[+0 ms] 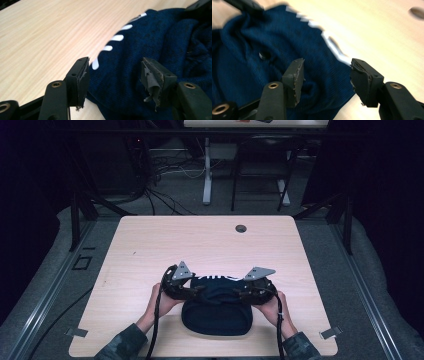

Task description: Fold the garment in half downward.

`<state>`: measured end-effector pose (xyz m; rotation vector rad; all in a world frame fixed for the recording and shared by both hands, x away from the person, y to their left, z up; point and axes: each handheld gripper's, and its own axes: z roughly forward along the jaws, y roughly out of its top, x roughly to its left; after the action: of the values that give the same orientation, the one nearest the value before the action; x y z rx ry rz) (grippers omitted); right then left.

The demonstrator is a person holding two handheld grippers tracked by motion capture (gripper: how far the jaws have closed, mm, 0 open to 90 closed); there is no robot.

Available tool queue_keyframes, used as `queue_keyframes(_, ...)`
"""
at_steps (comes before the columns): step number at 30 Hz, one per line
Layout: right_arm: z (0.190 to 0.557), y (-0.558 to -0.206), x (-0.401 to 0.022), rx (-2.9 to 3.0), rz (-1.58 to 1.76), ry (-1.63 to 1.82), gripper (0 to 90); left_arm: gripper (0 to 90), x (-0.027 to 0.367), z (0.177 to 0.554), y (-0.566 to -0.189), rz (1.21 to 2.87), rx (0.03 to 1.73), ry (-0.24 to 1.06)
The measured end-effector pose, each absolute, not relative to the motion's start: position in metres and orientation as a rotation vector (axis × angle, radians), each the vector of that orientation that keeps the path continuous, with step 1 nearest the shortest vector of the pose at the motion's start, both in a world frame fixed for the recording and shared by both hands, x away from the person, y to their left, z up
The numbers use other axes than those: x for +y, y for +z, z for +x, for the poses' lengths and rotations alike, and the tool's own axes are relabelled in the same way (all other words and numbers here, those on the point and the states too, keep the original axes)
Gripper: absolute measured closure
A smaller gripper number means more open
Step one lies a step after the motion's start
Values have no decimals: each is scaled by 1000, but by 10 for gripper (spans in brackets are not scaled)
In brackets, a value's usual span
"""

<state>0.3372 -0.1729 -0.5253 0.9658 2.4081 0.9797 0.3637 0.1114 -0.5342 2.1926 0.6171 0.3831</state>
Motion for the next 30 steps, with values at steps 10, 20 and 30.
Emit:
queue_keyframes(10,317,-539,-164,2544,889,859,357,373,107,341,-544,2296,555,358)
queue_keyframes(20,311,-536,-166,2579,875,919,325,363,118,336,-524,2190,562,408)
queue_keyframes(30,329,-542,-183,2431,1085,1079,317,340,105,358,-553,2255,596,307)
